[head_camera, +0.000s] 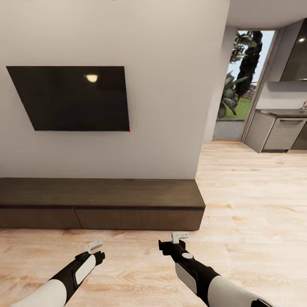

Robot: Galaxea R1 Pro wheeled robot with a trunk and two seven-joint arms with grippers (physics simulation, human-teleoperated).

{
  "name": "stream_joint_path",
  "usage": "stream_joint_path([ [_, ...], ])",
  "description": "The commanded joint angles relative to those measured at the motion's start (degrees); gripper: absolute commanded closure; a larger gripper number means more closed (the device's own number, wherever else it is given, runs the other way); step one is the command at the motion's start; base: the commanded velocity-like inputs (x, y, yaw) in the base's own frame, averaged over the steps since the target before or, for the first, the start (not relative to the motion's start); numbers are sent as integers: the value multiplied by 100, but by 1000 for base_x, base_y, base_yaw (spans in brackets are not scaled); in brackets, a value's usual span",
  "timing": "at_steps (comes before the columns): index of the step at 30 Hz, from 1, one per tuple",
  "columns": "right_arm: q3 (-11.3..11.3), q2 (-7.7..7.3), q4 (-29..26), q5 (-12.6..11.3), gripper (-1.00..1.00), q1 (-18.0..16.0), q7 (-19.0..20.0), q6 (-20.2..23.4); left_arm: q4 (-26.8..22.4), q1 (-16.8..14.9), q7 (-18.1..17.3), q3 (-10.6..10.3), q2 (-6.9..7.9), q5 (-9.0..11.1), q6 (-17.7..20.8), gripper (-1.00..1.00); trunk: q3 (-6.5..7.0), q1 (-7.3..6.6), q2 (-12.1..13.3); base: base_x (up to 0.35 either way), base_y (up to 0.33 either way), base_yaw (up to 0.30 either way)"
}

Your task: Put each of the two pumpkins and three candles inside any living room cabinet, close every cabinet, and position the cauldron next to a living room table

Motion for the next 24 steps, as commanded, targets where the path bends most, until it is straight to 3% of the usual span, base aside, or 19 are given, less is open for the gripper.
stream_joint_path([
  [1,49,-2,0,-61,-100,-7,-31,-30,-16,-2,46,-48,8,43,23,-100,12,-22,38,0,0,0],
  [24,42,-2,79,-70,-100,-7,-25,-47,145,-1,41,-52,8,28,23,-100,425,-528,960,0,0,0],
])
